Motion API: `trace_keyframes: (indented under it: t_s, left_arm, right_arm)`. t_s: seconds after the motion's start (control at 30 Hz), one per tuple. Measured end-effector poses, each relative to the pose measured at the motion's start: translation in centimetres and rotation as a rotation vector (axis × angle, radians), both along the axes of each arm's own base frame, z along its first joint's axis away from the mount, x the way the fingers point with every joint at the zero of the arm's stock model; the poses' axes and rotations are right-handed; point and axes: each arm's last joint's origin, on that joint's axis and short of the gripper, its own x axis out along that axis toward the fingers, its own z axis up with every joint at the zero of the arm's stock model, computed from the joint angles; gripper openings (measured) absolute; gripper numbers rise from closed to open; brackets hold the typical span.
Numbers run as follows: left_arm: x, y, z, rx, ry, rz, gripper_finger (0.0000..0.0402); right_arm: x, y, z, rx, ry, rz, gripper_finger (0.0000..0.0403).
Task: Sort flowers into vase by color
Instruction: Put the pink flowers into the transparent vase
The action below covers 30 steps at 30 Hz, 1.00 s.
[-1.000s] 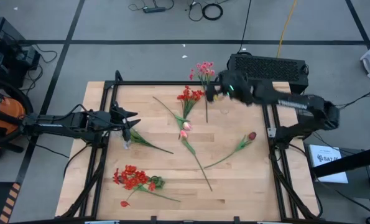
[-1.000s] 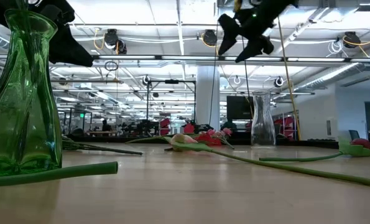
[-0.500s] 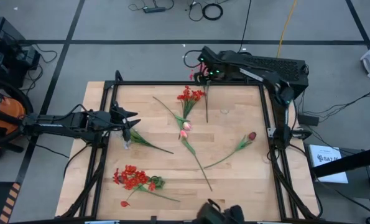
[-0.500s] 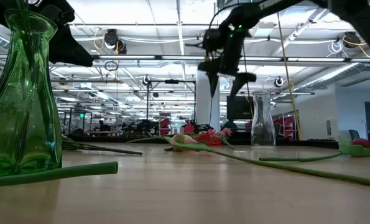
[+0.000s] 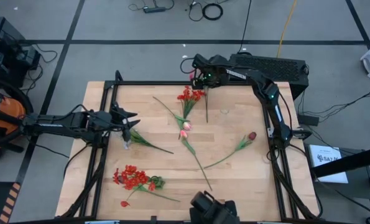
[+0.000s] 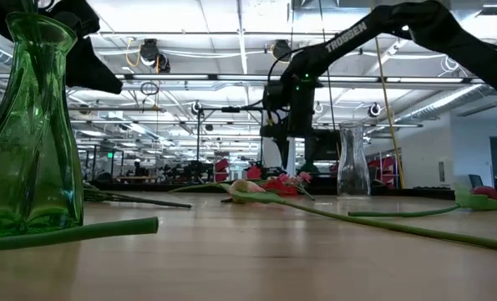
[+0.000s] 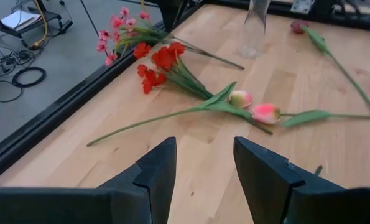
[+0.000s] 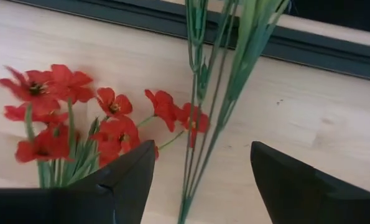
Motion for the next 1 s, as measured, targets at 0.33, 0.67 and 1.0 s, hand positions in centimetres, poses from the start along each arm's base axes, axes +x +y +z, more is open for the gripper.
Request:
trace_keyframes:
  t_s: [0.33, 0.67, 1.0]
  left_arm:
    - [-0.1, 0.0, -0.1, -0.001, 0.013, -0.001, 0.0168]
    - [-0.1, 0.0, -0.1, -0.003, 0.014, -0.004, 0.0168]
    - [-0.1, 0.0, -0.1, -0.004, 0.014, -0.007, 0.0168]
  right_arm:
    - [0.3, -1.3, -2.6, 0.01, -0.005, -0.086, 0.0226]
    - [-0.3, -2.3, -2.6, -0.03, 0.008, -0.119, 0.0189]
    - [0.2, -2.2, -2.6, -0.047, -0.011, -0.073, 0.0164]
